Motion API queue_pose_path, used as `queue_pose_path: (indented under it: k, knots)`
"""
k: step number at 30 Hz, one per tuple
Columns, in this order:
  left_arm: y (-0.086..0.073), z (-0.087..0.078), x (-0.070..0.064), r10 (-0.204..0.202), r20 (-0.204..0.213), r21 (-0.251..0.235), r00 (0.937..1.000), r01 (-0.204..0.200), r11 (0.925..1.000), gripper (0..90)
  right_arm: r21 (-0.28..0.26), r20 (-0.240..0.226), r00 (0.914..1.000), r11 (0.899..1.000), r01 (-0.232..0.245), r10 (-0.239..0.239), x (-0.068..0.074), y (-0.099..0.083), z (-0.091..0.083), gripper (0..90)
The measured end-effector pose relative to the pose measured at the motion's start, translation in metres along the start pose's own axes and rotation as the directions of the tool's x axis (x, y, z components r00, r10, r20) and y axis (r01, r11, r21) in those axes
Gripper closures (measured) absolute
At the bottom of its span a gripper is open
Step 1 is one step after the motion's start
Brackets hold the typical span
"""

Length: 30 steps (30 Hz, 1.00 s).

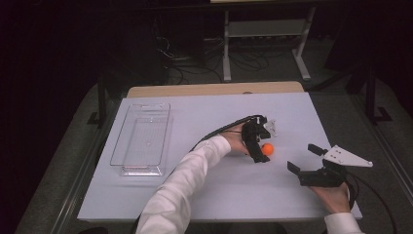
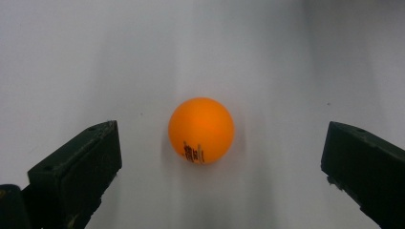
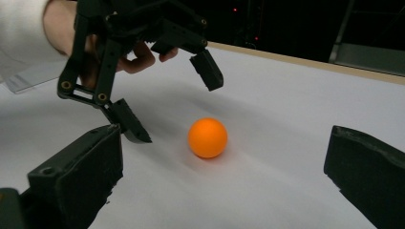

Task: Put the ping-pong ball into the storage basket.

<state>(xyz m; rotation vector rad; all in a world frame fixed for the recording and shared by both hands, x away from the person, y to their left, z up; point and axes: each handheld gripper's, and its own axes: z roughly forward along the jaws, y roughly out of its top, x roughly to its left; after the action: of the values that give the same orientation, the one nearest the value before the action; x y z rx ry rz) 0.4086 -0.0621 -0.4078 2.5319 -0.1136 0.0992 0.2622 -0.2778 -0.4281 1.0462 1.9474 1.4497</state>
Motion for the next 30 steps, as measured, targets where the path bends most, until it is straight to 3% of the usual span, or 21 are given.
queue_pose_path:
  k: [16,30]
  knots:
    - [0.006,0.016,0.009,0.004,0.025,0.010,0.9997,-0.004,0.9999,0.4,0.005,0.010,0.9999,1.000,-0.012,0.011,0.001,-0.003,-0.006,0.0]
    - [0.001,0.024,0.016,-0.006,0.031,0.017,0.9995,0.005,0.9998,11.6,0.010,0.011,0.9998,1.000,-0.019,0.019,0.000,-0.004,-0.009,0.0]
